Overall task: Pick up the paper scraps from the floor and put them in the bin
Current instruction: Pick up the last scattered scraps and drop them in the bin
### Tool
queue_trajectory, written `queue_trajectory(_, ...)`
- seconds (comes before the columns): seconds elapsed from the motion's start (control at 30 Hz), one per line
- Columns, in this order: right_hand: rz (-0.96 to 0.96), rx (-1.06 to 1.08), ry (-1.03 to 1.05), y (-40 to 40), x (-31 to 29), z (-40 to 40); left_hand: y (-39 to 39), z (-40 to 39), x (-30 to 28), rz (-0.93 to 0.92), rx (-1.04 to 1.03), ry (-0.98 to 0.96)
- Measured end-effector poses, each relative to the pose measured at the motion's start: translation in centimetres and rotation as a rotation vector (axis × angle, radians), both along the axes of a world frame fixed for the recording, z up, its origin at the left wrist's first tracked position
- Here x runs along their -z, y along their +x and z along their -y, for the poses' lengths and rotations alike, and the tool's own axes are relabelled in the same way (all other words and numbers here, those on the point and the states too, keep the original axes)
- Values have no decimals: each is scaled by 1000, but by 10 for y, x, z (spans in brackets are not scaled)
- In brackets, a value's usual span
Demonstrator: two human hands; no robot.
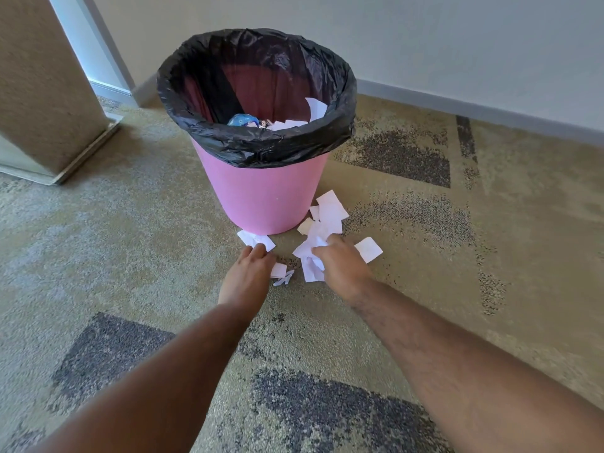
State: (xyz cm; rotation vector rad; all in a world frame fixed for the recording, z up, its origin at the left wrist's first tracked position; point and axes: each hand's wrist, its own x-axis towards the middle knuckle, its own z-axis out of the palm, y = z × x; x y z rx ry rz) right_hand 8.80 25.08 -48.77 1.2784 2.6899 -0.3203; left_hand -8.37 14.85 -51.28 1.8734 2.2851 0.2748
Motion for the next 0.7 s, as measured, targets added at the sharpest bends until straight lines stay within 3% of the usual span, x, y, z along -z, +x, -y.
queue_trajectory(0.1,-64,7,57,-5,6,11,5,-2,-3,-12,-24,-13)
queue_trajectory(0.23,-8,-1,79,-7,10,14,6,-4,-9,-22,11,-45)
queue_trajectory(0.47,94,28,-74,-8,-18,28,10,7,-27,44,46,-71)
queue_trajectory(0.6,25,90,-172,2,-31,26,8,13,-44,101,139,51)
queue_trajectory(0.7,-79,53,-155,12,-48,25,5,9,-72,137,263,249)
